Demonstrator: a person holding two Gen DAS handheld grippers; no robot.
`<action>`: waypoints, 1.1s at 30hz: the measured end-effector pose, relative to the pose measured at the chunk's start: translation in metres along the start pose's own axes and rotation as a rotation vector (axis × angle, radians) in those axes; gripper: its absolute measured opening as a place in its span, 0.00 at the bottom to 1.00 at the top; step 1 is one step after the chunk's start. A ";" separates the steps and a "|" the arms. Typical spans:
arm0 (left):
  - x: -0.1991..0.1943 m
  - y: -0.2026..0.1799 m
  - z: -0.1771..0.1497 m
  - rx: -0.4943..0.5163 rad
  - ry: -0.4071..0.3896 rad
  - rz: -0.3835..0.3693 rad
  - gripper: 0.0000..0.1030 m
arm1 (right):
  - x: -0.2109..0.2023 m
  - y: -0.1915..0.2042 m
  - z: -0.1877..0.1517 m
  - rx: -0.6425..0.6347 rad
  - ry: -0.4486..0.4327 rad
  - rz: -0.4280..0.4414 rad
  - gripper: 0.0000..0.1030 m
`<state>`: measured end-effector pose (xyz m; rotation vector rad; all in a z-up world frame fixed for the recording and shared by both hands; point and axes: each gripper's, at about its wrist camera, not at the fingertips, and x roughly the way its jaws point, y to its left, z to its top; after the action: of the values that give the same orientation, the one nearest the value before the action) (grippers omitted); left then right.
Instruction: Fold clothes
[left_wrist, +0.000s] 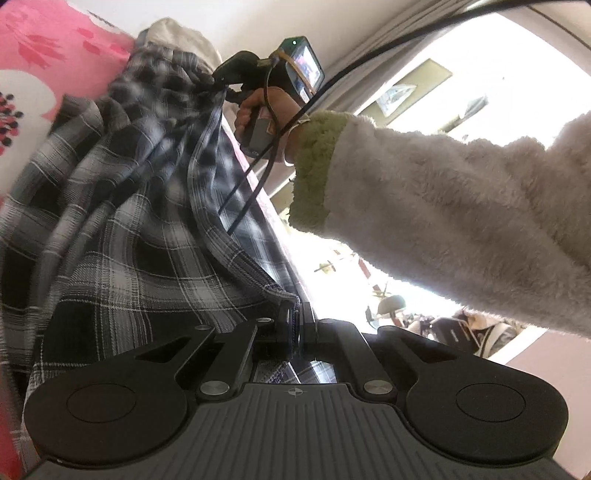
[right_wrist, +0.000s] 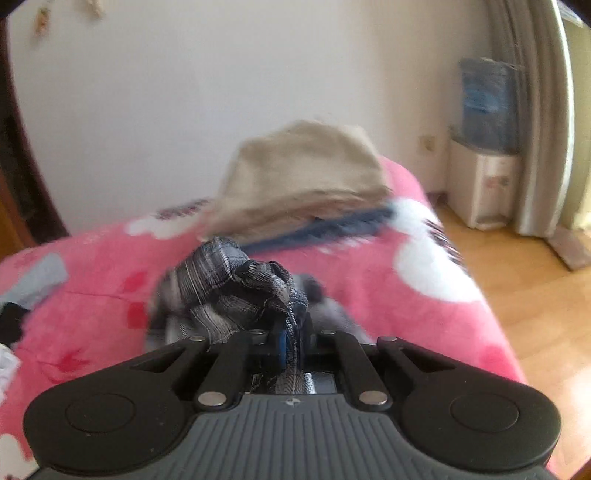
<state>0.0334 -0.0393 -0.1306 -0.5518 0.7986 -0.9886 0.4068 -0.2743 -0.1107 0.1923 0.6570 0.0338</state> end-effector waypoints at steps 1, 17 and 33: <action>0.003 0.000 0.001 0.000 0.003 -0.001 0.01 | 0.001 -0.002 0.001 -0.001 0.001 -0.007 0.06; 0.017 -0.006 -0.009 -0.005 0.037 -0.010 0.01 | 0.045 -0.022 0.004 -0.071 0.096 -0.160 0.08; 0.004 -0.023 -0.013 0.029 0.053 0.064 0.27 | -0.145 -0.089 -0.010 0.121 0.070 -0.029 0.66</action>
<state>0.0125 -0.0545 -0.1231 -0.4737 0.8430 -0.9575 0.2833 -0.3734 -0.0481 0.2990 0.7320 -0.0269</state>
